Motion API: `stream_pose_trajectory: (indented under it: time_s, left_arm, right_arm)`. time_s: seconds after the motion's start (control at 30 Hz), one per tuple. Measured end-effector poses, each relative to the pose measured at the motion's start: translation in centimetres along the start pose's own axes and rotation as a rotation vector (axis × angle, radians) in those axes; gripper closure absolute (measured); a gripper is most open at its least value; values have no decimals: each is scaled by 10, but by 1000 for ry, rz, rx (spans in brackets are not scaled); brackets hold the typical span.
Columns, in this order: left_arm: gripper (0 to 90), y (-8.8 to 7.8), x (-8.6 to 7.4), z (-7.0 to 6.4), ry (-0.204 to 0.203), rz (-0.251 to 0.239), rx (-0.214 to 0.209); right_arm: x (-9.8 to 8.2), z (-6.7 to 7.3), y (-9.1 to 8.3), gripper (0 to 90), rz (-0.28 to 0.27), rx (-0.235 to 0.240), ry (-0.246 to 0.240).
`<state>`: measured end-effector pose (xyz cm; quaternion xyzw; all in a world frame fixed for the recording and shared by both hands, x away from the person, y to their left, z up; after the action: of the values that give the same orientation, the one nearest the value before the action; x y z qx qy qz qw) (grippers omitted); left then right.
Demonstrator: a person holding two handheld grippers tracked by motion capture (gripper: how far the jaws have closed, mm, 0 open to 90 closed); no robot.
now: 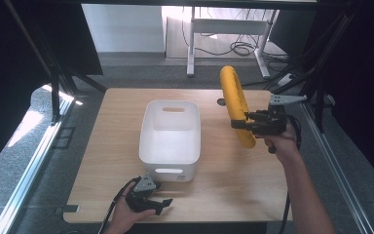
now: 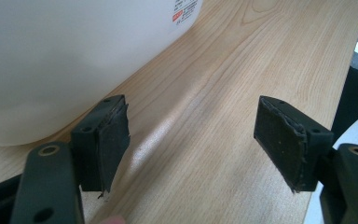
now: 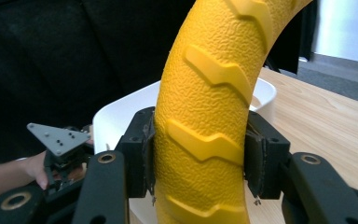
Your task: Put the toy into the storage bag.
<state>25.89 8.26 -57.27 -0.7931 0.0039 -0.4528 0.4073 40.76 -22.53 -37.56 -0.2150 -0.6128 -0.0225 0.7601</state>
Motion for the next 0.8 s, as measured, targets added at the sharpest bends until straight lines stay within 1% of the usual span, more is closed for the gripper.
stream_pose_trajectory:
  time_s: [0.17, 0.37, 0.5, 0.8]
  left_arm:
    - [265, -1, 0, 0, 1, 0, 1]
    - [265, 0, 0, 0, 1, 2, 1]
    - [265, 0, 0, 0, 4, 3, 1]
    - [265, 0, -1, 1, 4, 7, 0]
  right_arm:
    - [3, 10, 7, 510, -1, 26, -21]
    - [5, 16, 13, 510, -20, 49, -17]
    - [7, 17, 16, 510, -27, 53, -16]
    - [14, 24, 19, 509, -44, 64, -34]
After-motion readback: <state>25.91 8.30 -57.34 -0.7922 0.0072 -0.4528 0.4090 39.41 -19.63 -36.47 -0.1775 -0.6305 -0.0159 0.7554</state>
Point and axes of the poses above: each handheld gripper's, and its own axes: y roughly forward along the jaws, x roughly out of its top, z roughly to its left, the point moved 6 cm from there along y, roughly forward along the jaws, and after that the axes turned 7 degrees about -y, right-handed, at the moved point
